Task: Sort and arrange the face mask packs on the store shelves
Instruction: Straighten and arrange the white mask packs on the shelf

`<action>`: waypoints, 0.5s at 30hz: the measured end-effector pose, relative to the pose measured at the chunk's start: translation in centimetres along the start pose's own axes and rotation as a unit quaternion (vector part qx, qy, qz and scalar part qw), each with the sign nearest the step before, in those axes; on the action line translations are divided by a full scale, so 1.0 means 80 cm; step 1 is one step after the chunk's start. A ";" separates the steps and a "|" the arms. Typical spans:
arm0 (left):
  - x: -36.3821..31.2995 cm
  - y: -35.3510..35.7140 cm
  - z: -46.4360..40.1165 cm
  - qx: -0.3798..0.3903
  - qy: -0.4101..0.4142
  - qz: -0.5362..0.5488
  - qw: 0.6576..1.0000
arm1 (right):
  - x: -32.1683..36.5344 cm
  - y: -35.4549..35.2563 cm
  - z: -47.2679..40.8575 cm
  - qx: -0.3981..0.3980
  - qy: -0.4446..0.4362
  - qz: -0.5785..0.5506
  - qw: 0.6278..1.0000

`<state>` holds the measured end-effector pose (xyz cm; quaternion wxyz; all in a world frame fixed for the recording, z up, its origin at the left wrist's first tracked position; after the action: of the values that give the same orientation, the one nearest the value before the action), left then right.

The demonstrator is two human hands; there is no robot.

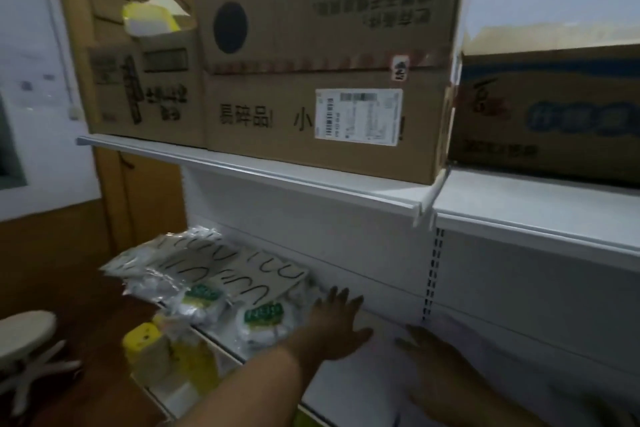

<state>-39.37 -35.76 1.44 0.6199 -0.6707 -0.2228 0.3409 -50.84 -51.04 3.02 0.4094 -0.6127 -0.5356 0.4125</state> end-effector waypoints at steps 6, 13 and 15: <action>0.202 -0.024 0.120 -0.093 -0.115 -0.017 0.989 | 0.186 0.045 -0.060 0.114 -0.127 -0.038 0.985; 0.358 -0.038 0.222 -0.086 -0.231 -0.028 0.969 | 0.315 0.075 -0.118 0.196 -0.196 -0.090 0.957; 0.389 -0.037 0.229 -0.088 -0.254 -0.017 0.963 | 0.335 0.087 -0.139 0.193 -0.206 -0.094 0.955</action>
<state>-31.67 -0.47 -1.26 0.4874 -0.6103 -0.4134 0.4681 -35.85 -25.65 -1.73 0.4372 -0.3711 -0.5736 0.5849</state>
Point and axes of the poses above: each hand's wrist, its own z-axis away from the middle knuckle, its own y-axis out of the palm, x = y × z, the point moved 3 cm from there along -z, towards the middle knuckle, and after that the axes turned 7 degrees about y, right-handed, at the moved point
